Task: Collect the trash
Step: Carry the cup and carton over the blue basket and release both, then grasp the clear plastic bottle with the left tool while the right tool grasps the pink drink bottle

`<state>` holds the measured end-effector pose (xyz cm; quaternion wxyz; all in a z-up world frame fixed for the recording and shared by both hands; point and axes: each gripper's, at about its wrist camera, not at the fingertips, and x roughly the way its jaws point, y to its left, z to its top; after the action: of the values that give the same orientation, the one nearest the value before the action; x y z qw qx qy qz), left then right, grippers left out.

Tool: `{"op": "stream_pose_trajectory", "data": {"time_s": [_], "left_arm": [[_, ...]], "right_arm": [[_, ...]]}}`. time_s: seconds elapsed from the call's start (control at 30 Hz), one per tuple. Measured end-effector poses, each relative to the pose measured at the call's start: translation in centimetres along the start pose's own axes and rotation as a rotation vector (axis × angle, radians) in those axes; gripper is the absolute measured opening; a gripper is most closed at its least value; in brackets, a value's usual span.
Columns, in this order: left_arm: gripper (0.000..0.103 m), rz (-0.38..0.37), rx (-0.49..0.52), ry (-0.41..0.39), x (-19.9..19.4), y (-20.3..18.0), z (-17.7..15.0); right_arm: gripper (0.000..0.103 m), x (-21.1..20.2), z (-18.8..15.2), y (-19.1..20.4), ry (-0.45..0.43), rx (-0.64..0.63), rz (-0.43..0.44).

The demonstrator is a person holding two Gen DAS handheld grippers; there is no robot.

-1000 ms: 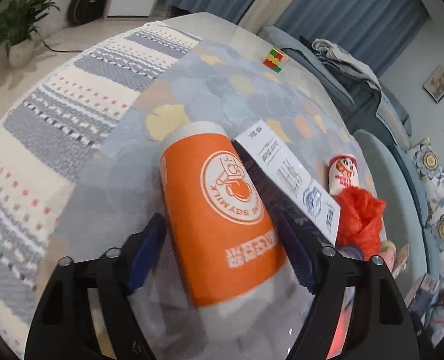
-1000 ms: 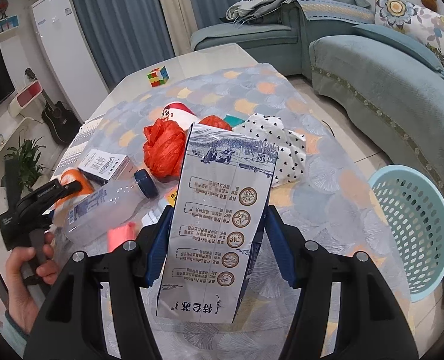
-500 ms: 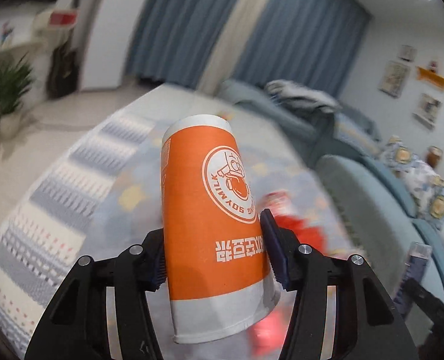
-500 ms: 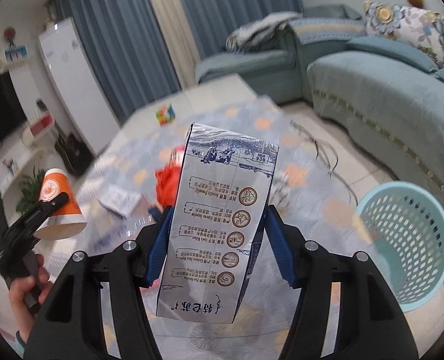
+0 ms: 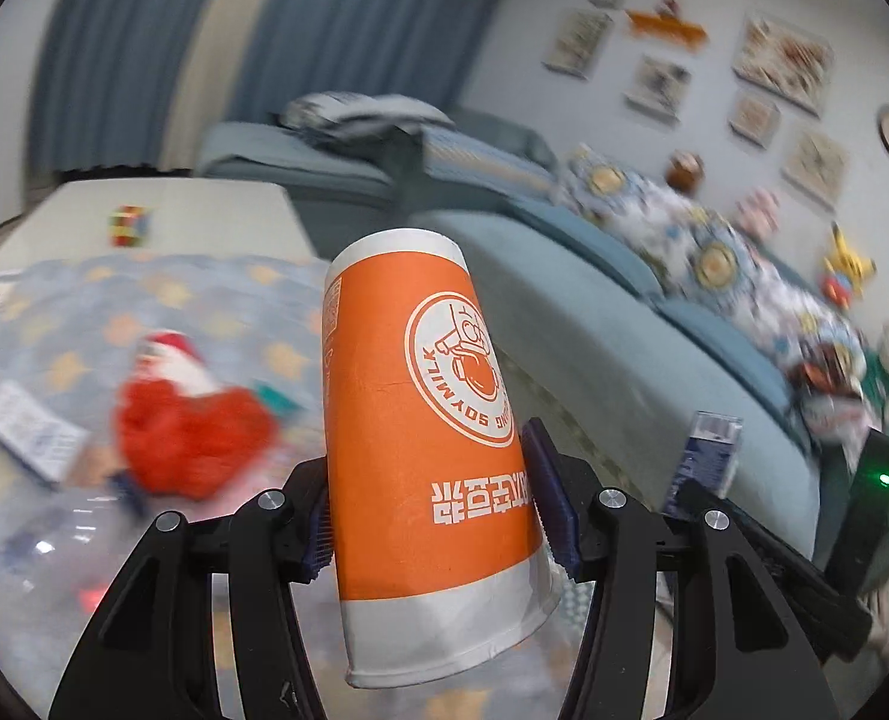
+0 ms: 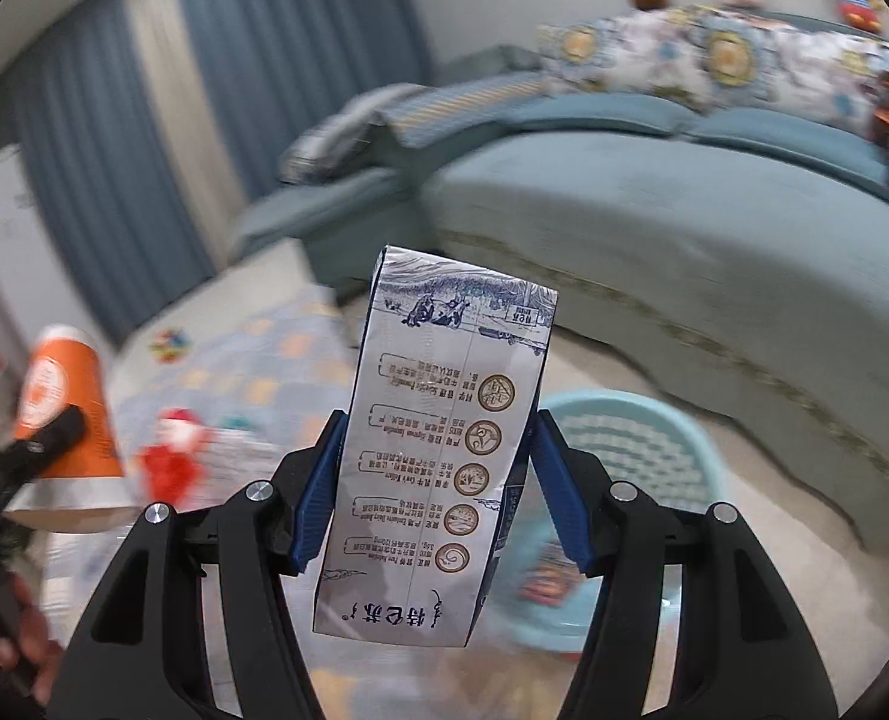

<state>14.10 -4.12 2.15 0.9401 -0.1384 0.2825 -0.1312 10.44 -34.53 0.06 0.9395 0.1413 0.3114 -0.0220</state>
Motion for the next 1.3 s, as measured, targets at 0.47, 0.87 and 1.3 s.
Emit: {"op": "stream_pose_trajectory", "data": {"time_s": [0.47,0.87,1.3], "left_arm": [[0.056,-0.094,0.17,0.347,13.2,-6.9,-7.2],[0.066,-0.118,0.145,0.301,11.9,-6.4,-6.9],[0.066,-0.008,0.086,0.092,2.2,-2.1,-3.2]], "right_arm": [[0.059,9.6,-4.5,-8.7,0.274,0.119,-0.164],[0.064,9.3,-4.3,-8.0,0.262,0.119,-0.148],[0.064,2.1,-0.9,2.2,0.083,-0.053,0.098]]}}
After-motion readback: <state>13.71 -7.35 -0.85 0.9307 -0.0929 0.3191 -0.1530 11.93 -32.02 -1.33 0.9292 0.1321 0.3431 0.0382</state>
